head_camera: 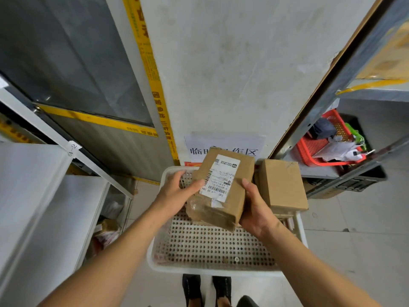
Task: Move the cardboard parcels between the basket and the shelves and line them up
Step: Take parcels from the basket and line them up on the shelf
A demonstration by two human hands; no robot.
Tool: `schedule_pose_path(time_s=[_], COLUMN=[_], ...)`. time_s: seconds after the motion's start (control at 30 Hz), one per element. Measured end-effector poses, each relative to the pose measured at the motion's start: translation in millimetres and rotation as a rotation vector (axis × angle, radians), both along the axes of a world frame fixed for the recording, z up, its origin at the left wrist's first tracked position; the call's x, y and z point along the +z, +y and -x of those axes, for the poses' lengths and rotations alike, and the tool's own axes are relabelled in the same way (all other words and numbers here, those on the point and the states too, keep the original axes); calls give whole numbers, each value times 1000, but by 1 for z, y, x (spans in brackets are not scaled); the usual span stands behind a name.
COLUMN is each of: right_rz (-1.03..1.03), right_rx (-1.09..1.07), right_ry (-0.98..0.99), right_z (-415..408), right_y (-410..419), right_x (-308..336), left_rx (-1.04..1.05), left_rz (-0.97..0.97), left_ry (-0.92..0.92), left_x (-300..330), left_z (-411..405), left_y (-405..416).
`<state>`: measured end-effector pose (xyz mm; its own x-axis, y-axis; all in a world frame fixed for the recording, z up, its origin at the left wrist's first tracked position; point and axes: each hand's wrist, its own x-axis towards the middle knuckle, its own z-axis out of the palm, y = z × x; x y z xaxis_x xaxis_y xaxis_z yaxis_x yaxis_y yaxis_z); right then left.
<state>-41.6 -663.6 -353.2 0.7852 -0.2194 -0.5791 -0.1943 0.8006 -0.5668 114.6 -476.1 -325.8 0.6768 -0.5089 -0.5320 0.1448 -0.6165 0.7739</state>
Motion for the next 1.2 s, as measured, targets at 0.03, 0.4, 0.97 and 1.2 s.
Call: schedule_pose_path(time_s=[0.03, 0.4, 0.97, 1.2], right_rz=[-17, 1160, 518, 339], right_rx=[17, 423, 554, 228], right_ry=[-22, -5, -69, -68], right_z=[2, -27, -41, -34], right_y=[-3, -65, -18, -3], right_x=[-1, 48, 45, 24], left_rx=[31, -81, -52, 223], left_rz=[97, 170, 142, 250], left_ry=[285, 290, -201, 16], left_x=[0, 26, 53, 36], left_z=[1, -43, -55, 17], left_y=[2, 4, -3, 44])
